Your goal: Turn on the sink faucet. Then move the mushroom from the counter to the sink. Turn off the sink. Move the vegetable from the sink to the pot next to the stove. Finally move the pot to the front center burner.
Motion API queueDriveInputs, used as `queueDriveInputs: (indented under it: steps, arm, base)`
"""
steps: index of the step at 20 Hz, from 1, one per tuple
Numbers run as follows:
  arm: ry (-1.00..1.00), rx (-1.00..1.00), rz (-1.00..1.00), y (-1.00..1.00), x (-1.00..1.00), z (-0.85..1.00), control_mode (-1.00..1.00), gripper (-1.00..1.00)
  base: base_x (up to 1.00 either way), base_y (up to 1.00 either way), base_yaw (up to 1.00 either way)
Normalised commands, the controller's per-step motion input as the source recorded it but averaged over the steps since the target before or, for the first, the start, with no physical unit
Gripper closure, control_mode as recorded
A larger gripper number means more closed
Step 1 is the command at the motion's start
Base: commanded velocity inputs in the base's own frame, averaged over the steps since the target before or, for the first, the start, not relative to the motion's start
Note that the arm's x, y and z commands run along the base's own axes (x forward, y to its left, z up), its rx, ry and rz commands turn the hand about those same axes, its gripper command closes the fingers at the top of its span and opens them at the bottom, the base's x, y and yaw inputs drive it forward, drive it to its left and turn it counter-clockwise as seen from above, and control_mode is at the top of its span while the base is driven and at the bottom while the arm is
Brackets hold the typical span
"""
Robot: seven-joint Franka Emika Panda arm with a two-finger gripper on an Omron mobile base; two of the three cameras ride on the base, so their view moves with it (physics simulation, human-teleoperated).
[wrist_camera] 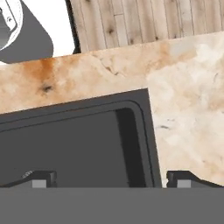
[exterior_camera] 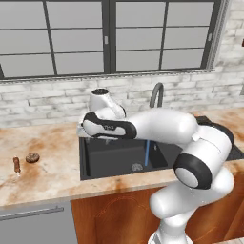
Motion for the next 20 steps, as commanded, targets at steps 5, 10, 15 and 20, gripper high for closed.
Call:
queueDriveInputs:
  steps: [5,10,15,20]
  arm:
    - [-0.12,-0.12,0.40,0.71,0.01,0.00,-1.00,-1.00]
    - [-0.07,-0.09,0.16,0.52,0.02,0.00,-1.00,-1.00]
    - [-0.04,0.00,-0.34,0.48,-0.16,0.00,-1.00,-1.00]
    - [-0.02,0.00,-0.50,0.50,-0.17,0.00,-1.00,-1.00]
  base:
    - [0.00,0.00,0.00]
    - [0.00,0.00,0.00]
    - [0.00,0.00,0.00]
    - [0.00,0.00,0.00]
